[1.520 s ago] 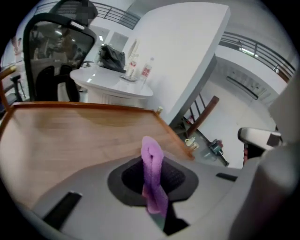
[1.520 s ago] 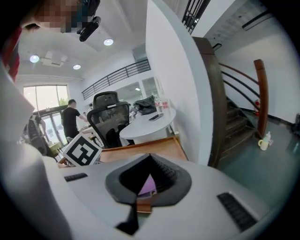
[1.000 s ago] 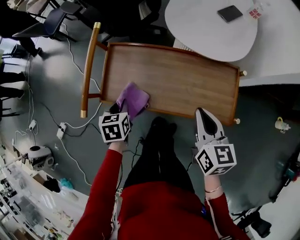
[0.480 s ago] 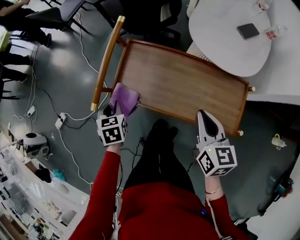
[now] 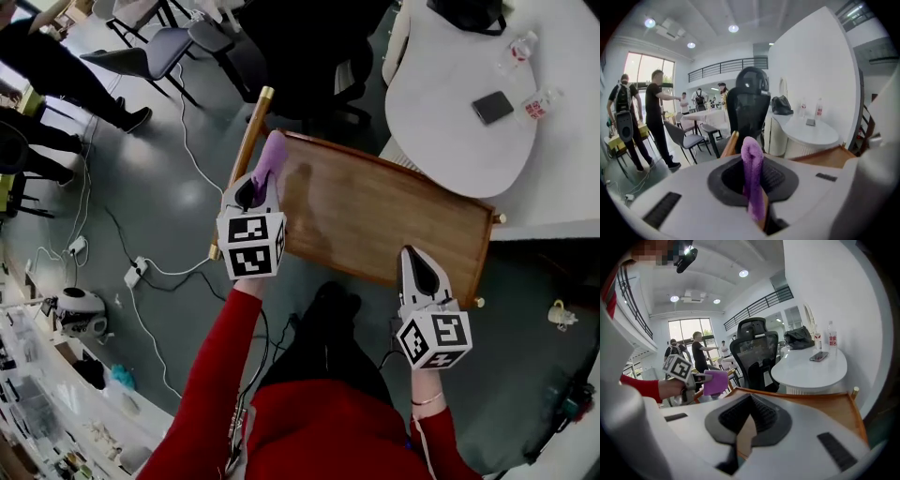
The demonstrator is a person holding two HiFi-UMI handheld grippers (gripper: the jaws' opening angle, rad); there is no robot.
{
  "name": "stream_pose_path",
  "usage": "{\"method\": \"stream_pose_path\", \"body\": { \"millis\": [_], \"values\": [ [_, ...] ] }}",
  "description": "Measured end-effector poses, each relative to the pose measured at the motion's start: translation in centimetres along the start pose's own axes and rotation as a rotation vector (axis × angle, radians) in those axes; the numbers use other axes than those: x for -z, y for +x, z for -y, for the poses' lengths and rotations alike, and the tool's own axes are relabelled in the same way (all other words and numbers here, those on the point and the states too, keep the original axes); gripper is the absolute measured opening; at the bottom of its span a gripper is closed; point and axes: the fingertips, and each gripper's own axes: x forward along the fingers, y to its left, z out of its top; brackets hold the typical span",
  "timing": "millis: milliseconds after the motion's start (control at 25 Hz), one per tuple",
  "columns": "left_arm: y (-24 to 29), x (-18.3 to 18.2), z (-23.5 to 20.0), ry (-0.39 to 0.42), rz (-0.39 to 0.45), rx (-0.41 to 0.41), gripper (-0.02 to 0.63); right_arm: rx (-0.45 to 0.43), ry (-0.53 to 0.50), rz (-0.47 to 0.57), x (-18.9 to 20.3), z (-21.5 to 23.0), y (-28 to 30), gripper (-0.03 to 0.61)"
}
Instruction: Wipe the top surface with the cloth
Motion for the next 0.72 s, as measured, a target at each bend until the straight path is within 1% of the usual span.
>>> {"method": "stream_pose_path", "body": {
  "millis": [120,240,440,720],
  "values": [
    [4.2,-4.3,-0.2,0.047,0.046,-0.024,0.051,0.028,0.013,0.014,-0.3,0.9,-0.4,0.012],
    [7.7,-5.8,-0.6,0.076,0.033,-0.044,0.051,0.053,0.034,0.013,-0.4,2.0,-0.8,0.012],
    [9.1,-4.9,-1.0,0.075,-0.015,-0.055,0.051,0.057,0.045,-0.019,-0.1,3.3,-0.6,0.012],
    [9.2,-3.6,-1.1,0.103,-0.065,-0.067,0.051,0.001,0.023,-0.055,-0.8,2.4,1.3,0.012]
  ]
}}
